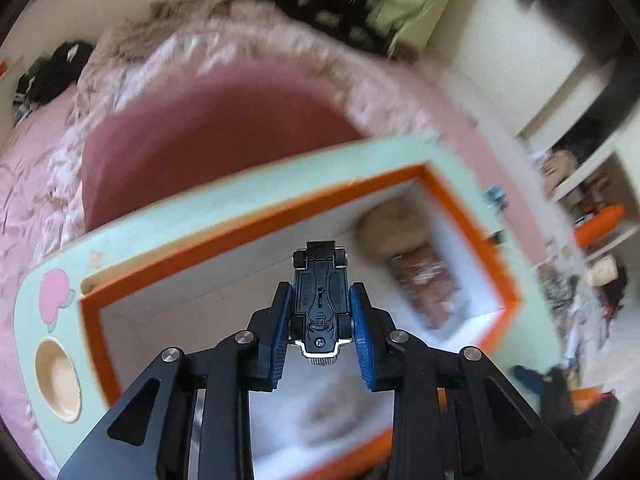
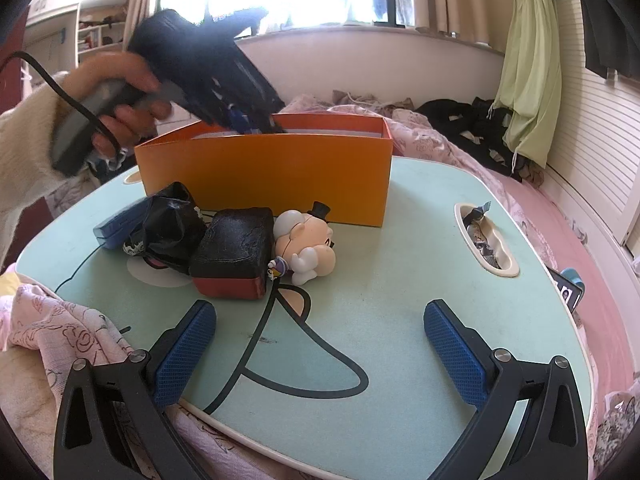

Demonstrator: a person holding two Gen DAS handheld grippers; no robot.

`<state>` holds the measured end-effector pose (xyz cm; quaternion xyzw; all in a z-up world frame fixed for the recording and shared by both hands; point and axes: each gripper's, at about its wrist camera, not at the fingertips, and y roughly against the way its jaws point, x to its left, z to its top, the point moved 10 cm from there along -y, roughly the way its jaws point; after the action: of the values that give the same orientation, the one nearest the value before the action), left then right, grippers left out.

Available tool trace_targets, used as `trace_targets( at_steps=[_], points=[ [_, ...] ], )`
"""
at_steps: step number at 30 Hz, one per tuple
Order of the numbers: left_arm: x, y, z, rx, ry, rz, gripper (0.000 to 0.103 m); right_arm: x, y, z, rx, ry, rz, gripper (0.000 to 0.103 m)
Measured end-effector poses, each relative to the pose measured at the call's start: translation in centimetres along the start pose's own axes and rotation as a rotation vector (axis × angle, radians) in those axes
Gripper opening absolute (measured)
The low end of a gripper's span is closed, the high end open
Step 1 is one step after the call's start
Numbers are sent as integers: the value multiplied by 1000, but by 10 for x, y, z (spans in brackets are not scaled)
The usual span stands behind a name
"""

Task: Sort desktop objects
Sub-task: 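Lift the black toy car out and set it beside the black cloth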

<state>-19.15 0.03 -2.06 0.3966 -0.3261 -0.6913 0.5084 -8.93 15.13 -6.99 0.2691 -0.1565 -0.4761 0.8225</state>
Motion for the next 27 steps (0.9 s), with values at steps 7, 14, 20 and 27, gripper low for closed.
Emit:
trace_targets(
  at_steps=[7, 14, 20, 27],
  points=[
    [-48, 72, -38, -109, -93, -133, 30, 0, 0, 0, 0, 0, 0, 103],
    [-60, 59, -88, -72, -140, -109, 30, 0, 0, 0, -1, 0, 0, 103],
    [-52, 69, -82, -177, -143, -38, 53, 0, 1, -1, -1, 0, 0, 103],
    [-36, 92, -127, -231, -180, 156, 71, 0, 1, -1, -1, 0, 0, 103]
  ],
)
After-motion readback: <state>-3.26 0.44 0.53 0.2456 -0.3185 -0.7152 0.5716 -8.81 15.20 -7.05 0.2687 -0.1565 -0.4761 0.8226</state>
